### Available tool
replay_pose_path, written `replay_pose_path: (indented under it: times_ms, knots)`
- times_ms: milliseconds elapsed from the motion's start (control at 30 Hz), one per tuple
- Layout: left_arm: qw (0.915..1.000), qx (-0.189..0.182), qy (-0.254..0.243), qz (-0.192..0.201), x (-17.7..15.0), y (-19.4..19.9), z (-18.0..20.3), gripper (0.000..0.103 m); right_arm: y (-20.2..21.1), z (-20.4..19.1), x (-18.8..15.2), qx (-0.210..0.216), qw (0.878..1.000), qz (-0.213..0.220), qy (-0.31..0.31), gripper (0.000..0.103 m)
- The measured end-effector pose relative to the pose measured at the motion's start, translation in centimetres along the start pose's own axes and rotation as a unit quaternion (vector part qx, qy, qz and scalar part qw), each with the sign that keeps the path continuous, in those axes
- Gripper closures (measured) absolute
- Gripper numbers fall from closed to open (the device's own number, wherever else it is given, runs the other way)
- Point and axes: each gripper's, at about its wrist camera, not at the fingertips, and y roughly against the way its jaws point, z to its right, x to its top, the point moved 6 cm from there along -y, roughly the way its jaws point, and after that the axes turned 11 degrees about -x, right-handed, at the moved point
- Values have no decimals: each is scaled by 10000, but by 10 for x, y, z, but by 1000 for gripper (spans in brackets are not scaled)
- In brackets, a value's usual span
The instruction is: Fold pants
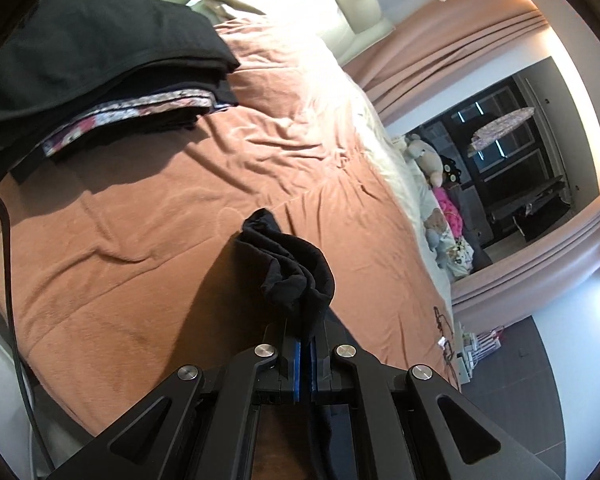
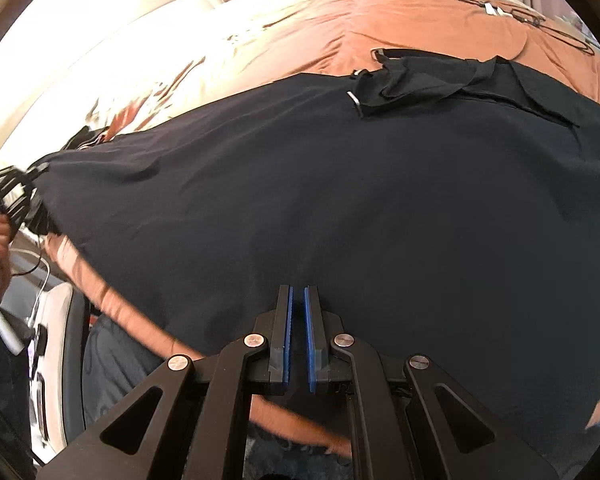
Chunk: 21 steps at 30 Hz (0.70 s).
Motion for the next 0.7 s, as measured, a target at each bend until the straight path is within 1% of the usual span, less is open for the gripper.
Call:
replay_pose_path:
  times_ms: [400,567,700]
  knots:
    - [9996,-240,-125,-18,10,-10,35,101,-33,6,69,-275,9991,-79,-324,100]
    - [9995,-260,-148,-51,14,-16,44,101,-54,12,99,-410,9980,-135,-457,100]
    - [9995,-256,-168,-56,16,-19,52,101,-67,16,115,-442,9971,-177,-586,100]
